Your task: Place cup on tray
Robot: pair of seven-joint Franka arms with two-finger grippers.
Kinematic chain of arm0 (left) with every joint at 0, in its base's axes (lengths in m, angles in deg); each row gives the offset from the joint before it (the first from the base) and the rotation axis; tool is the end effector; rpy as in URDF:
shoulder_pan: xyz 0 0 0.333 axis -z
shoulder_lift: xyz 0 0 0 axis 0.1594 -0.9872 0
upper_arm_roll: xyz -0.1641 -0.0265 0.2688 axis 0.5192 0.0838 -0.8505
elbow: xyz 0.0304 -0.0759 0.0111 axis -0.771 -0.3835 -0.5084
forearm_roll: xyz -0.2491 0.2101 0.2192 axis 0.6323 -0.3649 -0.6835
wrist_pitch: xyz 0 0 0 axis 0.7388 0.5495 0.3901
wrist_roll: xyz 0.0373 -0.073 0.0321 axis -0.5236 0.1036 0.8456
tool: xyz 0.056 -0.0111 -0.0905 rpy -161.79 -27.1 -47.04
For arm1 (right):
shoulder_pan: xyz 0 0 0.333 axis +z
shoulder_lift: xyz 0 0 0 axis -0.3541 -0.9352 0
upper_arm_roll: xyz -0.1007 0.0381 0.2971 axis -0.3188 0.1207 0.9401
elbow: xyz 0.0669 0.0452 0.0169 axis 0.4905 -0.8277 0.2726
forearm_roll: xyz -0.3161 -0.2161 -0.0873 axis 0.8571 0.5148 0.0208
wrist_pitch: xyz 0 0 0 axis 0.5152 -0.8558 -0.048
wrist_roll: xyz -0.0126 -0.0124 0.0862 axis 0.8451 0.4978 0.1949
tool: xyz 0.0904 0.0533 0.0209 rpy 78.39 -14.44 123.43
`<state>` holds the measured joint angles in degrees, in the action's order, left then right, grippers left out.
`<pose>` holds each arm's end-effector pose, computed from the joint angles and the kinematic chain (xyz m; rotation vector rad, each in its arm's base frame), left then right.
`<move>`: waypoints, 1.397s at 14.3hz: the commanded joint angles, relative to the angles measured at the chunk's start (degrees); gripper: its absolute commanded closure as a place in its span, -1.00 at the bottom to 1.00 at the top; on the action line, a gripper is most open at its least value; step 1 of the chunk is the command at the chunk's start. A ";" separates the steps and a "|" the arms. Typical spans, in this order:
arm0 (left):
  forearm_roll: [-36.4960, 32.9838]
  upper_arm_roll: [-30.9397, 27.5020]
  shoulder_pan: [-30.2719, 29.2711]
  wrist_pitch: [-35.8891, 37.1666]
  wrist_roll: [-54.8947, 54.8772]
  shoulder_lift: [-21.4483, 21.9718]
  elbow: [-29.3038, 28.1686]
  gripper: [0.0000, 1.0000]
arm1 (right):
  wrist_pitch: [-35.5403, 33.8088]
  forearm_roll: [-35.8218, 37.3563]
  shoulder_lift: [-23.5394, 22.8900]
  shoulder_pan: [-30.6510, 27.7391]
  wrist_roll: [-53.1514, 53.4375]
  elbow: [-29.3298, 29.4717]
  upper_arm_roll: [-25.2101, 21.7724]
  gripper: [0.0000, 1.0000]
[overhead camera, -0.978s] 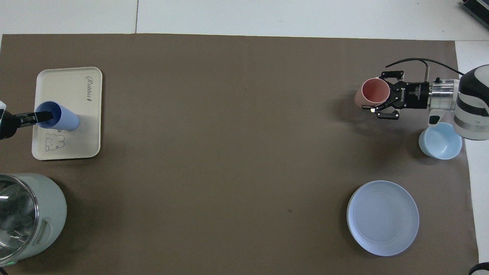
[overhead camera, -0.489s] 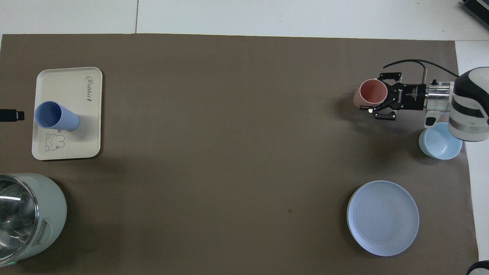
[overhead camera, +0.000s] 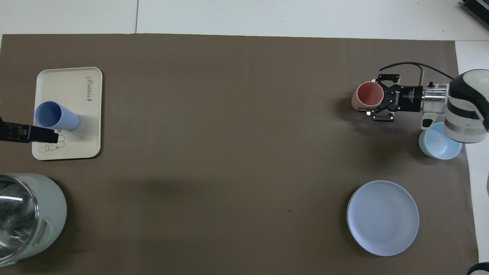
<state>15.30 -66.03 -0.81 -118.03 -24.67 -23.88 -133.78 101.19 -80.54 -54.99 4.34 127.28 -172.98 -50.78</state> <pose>0.5219 -0.0028 0.5844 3.0988 -0.2095 0.0516 0.6667 -0.1091 0.2669 -1.4699 1.6809 0.6730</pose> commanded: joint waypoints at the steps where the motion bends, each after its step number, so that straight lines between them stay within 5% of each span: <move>1: -1.70 -0.45 2.50 4.67 3.58 0.76 2.28 -1.00 | 0.64 -1.05 4.99 -0.48 -1.39 -2.83 -0.12 -1.00; 7: -1.53 -0.10 1.72 15.41 3.67 -5.74 17.58 -1.00 | 0.02 4.29 10.18 -2.59 -1.75 -7.31 -0.65 -1.00; 9: -1.53 -0.54 1.54 13.49 3.49 -3.39 12.08 -1.00 | 0.37 8.67 14.82 -1.45 -1.13 -9.07 -0.65 -1.00; 13: -1.79 -0.89 1.01 14.09 3.58 -3.28 12.66 -1.00 | -0.24 28.08 20.90 3.46 -4.09 -9.34 -0.48 -1.00; 17: -5.22 -0.54 1.62 17.70 2.97 -4.07 16.10 -1.00 | -4.36 41.63 22.58 6.99 -29.63 -9.08 -0.30 -1.00; 20: -5.13 -0.36 2.85 17.08 3.49 -3.20 13.82 -1.00 | -5.87 51.21 24.68 10.58 -36.01 -9.08 0.14 -1.00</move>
<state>11.80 -66.27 0.76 -101.96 -21.69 -27.66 -119.11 95.75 -34.40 -32.98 12.87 95.47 -180.56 -50.98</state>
